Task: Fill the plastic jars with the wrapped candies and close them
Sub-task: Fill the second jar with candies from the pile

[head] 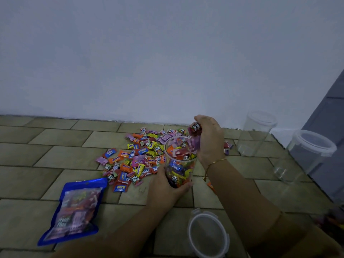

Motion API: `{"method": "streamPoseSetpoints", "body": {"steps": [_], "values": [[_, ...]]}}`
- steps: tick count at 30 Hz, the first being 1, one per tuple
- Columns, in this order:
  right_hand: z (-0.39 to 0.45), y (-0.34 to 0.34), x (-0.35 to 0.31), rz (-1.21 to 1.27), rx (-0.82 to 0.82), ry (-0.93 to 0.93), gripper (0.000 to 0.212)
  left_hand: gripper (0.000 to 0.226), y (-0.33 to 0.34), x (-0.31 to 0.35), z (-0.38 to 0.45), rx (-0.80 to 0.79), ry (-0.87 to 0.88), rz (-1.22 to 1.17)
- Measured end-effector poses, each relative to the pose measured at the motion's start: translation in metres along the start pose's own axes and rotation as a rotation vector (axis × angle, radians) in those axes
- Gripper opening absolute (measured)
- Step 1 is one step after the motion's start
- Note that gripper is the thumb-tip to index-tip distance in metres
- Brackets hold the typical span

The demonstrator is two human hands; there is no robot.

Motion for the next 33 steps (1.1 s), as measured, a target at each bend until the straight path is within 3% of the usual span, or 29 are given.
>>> {"method": "streamPoseSetpoints", "body": {"steps": [15, 26, 33], "values": [[-0.009, 0.002, -0.003, -0.157, -0.017, -0.072, 0.019, 0.082, -0.002, 0.003, -0.002, -0.009, -0.015, 0.014], [-0.016, 0.005, -0.008, -0.145, -0.12, -0.175, 0.023, 0.089, -0.001, 0.003, -0.001, -0.017, -0.021, 0.017], [-0.013, 0.004, -0.005, -0.141, -0.172, -0.123, 0.026, 0.094, -0.001, 0.001, -0.001, -0.01, -0.022, 0.024]]}}
Point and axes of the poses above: each hand's wrist, its own z-axis towards the middle knuckle, its own y-axis out of the palm, x = y × z, the point moved 4 cm from there along z, towards the middle knuckle, and after that the axes turned 2 degrees about z, right-handed, at the moved point
